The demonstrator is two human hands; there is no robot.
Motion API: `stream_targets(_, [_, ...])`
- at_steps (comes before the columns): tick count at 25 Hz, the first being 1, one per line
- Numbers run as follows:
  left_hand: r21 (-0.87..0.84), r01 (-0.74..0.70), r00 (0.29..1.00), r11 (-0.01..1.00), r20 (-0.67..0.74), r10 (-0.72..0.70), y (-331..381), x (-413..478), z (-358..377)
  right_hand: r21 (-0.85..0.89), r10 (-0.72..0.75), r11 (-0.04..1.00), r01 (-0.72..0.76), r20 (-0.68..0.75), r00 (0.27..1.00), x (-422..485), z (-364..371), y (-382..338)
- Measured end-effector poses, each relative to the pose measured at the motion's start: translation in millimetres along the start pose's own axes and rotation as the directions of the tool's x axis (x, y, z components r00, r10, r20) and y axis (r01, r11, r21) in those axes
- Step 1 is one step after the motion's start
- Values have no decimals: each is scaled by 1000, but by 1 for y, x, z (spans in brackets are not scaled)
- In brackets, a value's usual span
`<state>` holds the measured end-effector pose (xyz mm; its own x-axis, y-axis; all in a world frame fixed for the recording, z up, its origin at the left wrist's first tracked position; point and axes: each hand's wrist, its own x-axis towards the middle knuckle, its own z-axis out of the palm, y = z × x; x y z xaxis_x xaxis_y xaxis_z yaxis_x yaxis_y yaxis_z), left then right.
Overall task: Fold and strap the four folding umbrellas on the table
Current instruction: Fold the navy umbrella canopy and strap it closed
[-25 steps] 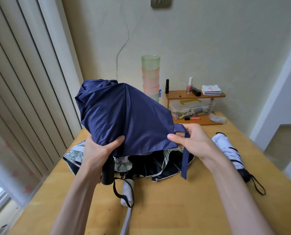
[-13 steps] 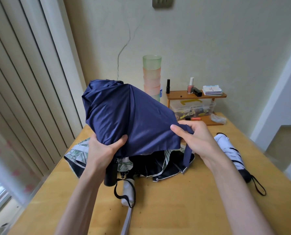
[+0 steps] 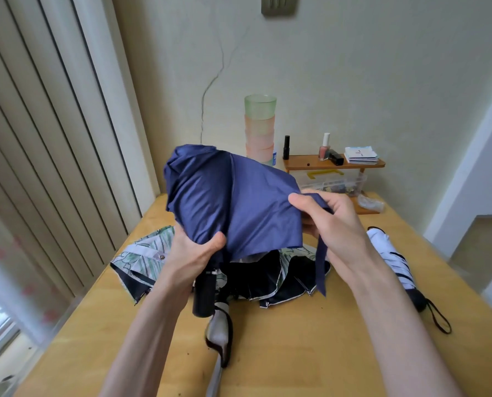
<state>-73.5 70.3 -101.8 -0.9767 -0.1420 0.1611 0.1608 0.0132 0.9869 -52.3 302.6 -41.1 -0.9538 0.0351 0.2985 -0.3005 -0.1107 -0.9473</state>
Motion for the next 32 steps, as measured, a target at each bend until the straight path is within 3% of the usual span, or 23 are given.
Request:
stream_targets(3, [5, 23, 964, 1000, 266, -24, 5, -6, 1, -35, -40, 998, 45, 123, 992, 9, 23, -25])
stream_targets(5, [10, 17, 912, 1000, 411, -19, 7, -12, 6, -179, 39, 984, 4, 232, 972, 23, 48, -43])
stream_targets(9, [9, 7, 912, 1000, 410, -11, 14, -24, 29, -440, 326, 888, -131, 402, 856, 51, 115, -56])
stream_targets(11, [-94, 92, 910, 991, 413, -46, 17, -30, 36, -572, 416, 816, -82, 482, 771, 60, 134, -56])
stream_targets(13, [-156, 197, 894, 968, 433, -112, 19, -33, 36, -578, 402, 816, -25, 535, 743, 65, 135, -60])
stream_targets(14, [-188, 247, 885, 951, 442, -143, 20, -33, 34, -501, 313, 865, 10, 557, 769, 67, 132, -63])
stream_targets(15, [-216, 281, 880, 935, 447, -162, 21, -32, 32, -380, 173, 923, 58, 546, 819, 67, 124, -68])
stream_targets(17, [-269, 320, 875, 908, 452, -174, 21, -31, 28, -142, -154, 967, 210, 327, 932, 67, 96, -81])
stream_targets(19, [-326, 361, 869, 874, 457, -188, 22, -30, 23, -152, -346, 922, 355, 84, 935, 71, 55, -86])
stream_targets(21, [-364, 422, 842, 830, 497, -210, 24, -30, 18, -322, -280, 896, 305, 122, 952, 69, 20, -74])
stream_targets(23, [-347, 461, 799, 817, 562, -212, 24, -29, 14, -387, -115, 899, 206, 245, 963, 62, 8, -52])
stream_targets(24, [-322, 461, 789, 827, 576, -215, 25, -31, 14, -386, -101, 900, 201, 266, 959, 61, 10, -42])
stream_targets(28, [-222, 361, 814, 906, 549, -190, 22, -34, 13, -424, -215, 866, 266, 165, 963, 60, 32, -34])
stream_targets(32, [-172, 349, 807, 921, 555, -202, 21, -33, 6, -533, -203, 810, 244, 135, 970, 65, 45, -38])
